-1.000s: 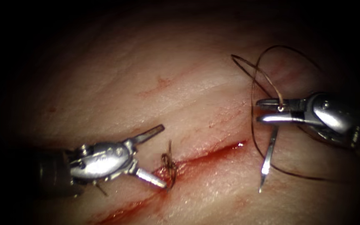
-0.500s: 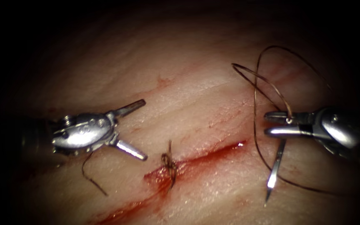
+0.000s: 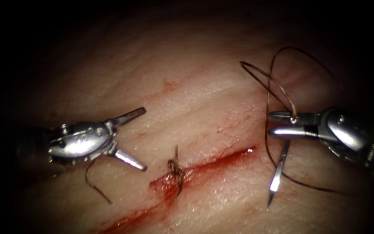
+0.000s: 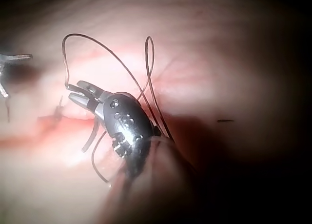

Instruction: Wound Closure

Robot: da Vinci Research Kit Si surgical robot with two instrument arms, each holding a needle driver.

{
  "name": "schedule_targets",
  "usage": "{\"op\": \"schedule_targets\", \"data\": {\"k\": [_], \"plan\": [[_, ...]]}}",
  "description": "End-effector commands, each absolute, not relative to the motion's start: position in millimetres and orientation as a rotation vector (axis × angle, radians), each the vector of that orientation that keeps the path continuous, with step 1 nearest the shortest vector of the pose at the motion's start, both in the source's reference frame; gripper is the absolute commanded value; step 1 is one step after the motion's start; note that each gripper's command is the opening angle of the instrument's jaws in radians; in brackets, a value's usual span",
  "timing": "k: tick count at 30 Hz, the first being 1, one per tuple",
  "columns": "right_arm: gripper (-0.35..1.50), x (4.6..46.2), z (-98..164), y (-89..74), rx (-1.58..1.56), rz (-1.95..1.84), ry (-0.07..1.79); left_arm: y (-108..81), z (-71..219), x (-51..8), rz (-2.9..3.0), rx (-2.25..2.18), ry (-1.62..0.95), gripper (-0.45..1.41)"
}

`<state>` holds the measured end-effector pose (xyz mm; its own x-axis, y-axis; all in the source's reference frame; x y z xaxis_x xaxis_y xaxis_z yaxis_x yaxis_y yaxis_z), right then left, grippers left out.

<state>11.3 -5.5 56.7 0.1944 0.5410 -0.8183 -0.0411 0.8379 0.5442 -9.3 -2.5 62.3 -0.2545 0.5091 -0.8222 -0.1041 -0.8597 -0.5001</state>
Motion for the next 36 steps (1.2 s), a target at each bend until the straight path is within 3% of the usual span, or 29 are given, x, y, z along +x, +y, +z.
{"op": "schedule_targets", "data": {"k": [1,36], "plan": [[-0.35,12.3,57.4,-5.7,0.458,0.42,1.328,-3.0,63.0,-9.9,2.159,-1.617,-0.494,1.11],[-0.35,13.8,57.0,-6.4,0.437,0.385,1.348,-3.7,63.5,-9.7,2.189,-1.6,-0.49,1.11]]}}
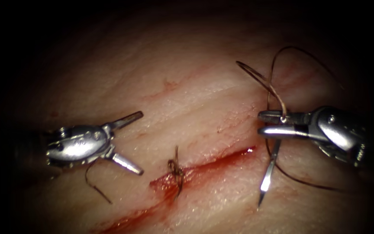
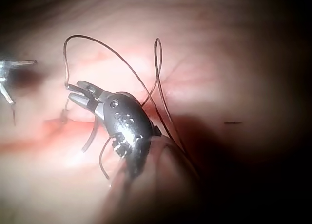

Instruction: Wound Closure

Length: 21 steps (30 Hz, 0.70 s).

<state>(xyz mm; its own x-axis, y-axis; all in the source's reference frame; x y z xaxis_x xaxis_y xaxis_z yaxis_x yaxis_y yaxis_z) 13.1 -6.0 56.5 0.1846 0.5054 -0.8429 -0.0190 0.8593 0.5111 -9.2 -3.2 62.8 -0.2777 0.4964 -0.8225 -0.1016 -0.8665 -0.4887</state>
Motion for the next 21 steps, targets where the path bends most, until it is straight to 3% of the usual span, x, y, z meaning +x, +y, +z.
{"op": "schedule_targets", "data": {"k": [1,21], "plan": [[-0.35,13.9,57.0,-6.4,0.437,0.386,1.348,-3.7,63.5,-9.7,2.189,-1.6,-0.49,1.11],[-0.35,14.0,56.7,-6.4,0.427,0.379,1.344,-4.1,63.5,-10.0,2.191,-1.597,-0.484,1.11]]}}
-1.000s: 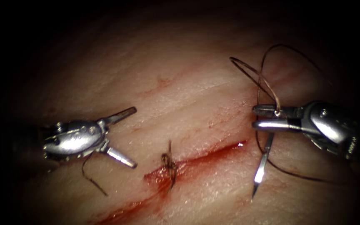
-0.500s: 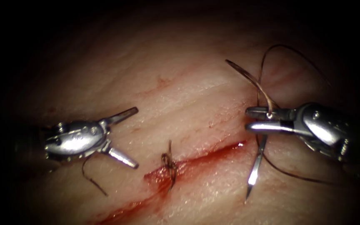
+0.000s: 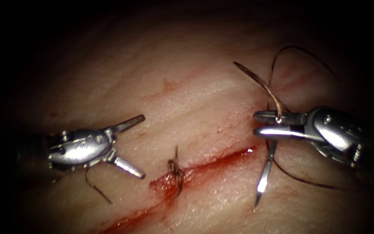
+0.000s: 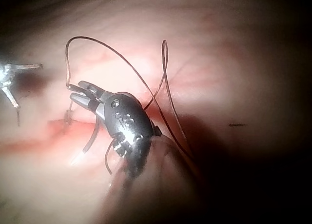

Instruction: Wound Closure

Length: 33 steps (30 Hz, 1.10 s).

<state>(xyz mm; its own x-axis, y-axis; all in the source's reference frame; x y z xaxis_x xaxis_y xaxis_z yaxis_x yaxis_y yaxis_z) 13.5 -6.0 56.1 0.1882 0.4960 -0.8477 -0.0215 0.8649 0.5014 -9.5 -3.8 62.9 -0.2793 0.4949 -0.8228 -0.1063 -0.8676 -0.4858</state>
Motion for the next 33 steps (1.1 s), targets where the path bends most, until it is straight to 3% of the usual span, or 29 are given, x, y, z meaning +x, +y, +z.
{"op": "schedule_targets", "data": {"k": [1,33], "plan": [[-0.35,14.0,56.7,-6.4,0.427,0.379,1.344,-4.1,63.5,-10.0,2.191,-1.597,-0.483,1.11],[-0.35,13.2,56.6,-6.7,0.413,0.363,1.34,-4.1,63.8,-10.0,2.203,-1.59,-0.491,1.13]]}}
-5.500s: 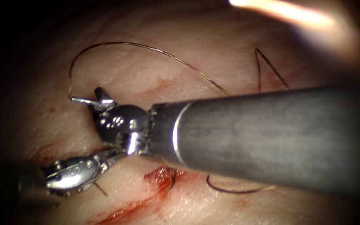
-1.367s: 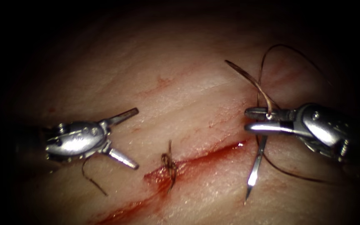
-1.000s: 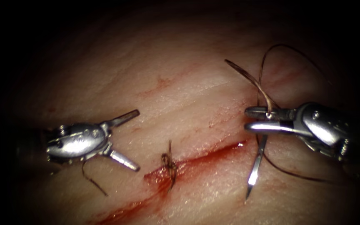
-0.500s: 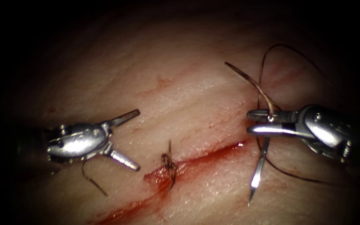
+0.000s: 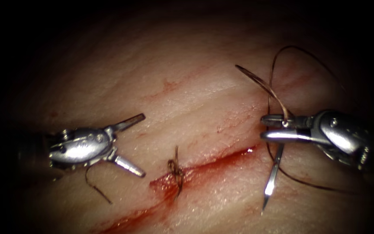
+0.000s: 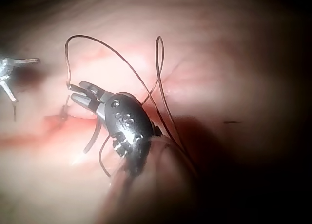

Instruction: Wound Closure

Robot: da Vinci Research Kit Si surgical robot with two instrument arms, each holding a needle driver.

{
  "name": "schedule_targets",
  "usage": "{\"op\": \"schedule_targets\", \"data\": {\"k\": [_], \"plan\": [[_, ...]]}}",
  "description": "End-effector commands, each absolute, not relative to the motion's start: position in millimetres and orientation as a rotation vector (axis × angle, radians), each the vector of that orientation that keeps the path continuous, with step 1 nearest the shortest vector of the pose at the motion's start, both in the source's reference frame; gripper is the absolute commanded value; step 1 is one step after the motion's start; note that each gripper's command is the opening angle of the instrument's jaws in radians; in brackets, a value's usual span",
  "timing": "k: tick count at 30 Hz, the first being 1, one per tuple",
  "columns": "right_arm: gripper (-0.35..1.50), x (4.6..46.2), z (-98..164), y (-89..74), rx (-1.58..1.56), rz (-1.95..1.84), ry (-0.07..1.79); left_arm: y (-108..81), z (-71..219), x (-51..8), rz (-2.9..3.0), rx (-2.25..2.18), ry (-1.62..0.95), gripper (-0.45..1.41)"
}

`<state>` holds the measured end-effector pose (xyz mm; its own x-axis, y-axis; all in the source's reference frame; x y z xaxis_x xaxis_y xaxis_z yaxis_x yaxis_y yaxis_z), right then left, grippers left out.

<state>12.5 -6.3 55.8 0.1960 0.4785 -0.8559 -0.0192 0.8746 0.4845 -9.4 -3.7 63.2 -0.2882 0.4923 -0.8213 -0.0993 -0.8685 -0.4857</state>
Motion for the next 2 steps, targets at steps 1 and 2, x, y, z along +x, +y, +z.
{"op": "schedule_targets", "data": {"k": [1,2], "plan": [[-0.35,13.2,56.6,-6.7,0.413,0.363,1.34,-4.1,63.8,-10.0,2.203,-1.589,-0.491,1.13],[-0.35,13.2,56.6,-6.7,0.412,0.364,1.343,-4.1,63.8,-10.0,2.203,-1.589,-0.491,1.13]]}}
